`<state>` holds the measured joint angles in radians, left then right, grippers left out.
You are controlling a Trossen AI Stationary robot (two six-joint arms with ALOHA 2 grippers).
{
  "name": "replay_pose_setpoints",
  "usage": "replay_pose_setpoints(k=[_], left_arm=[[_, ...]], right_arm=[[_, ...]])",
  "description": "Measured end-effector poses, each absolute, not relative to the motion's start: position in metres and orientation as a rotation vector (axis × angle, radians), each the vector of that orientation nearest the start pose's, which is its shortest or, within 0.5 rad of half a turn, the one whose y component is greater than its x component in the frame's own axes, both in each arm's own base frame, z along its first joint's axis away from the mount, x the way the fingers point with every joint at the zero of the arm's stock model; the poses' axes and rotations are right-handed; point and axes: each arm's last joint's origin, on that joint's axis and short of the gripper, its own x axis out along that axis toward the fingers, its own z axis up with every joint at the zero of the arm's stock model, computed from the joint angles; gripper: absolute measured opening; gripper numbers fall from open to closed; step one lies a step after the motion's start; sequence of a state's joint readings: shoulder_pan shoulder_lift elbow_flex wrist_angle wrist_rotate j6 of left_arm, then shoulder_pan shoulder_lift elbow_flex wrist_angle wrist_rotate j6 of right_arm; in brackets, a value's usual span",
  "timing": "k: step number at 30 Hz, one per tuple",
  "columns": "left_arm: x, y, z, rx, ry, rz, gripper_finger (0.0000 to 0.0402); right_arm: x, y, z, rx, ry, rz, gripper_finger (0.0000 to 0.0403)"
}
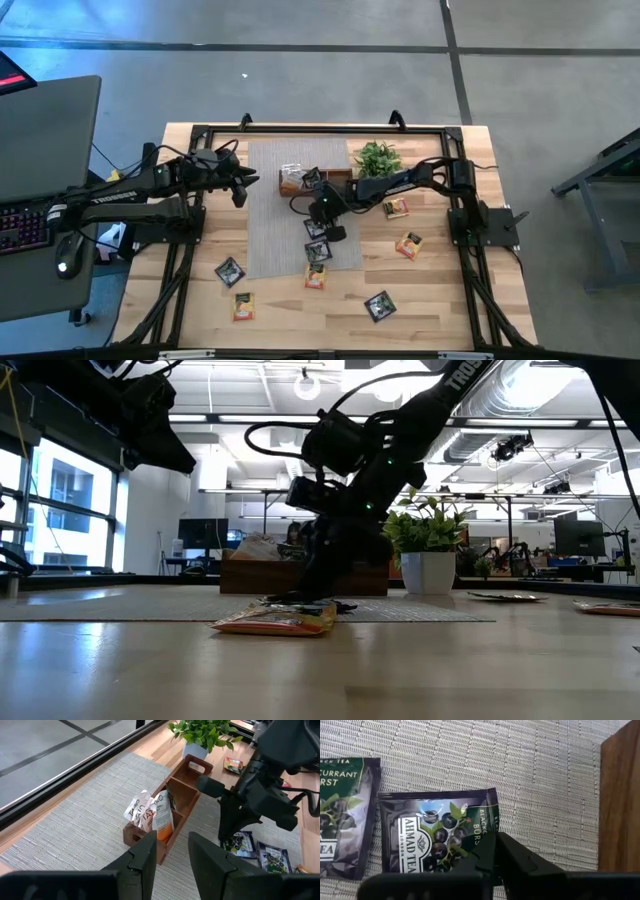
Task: Pick & Place Tea
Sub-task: Put the black tea bag in the middle section of the brown wooden organizer
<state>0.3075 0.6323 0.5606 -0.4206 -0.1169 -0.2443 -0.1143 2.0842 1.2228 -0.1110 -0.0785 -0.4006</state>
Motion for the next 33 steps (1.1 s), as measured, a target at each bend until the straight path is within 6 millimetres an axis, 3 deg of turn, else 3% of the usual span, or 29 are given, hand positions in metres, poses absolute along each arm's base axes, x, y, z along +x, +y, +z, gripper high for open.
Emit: replay_pose_setpoints(k=[6,11,16,25,33], left_arm=[[0.133,0.046,0.256,-0.283,0.441,0.474,0.0111],[0.133,0.046,0.256,-0.280,0.442,0.473,0.0111],[0.133,0.046,0.256,-0.280,0.442,0.473,0.0111],[0.133,0.046,0.256,-0.280,0.442,0.474,0.0111],[0.133,0.046,0.256,-0.280,0.443,0.474,0.0111]], right_arm=[[0.407,-0.037,0.130,-0.362,0.908,0.066,0.0008],[0.405,-0.045,0.168,-0.583,0.875,-0.299,0.0003],[0.405,-0.058,0.172,-0.740,0.890,-0.379,0.0002],[0.404,-0.084,0.177,-0.716,0.858,-0.412,0.0001],[0.405,-0.086,0.177,-0.663,0.815,-0.339,0.0004]])
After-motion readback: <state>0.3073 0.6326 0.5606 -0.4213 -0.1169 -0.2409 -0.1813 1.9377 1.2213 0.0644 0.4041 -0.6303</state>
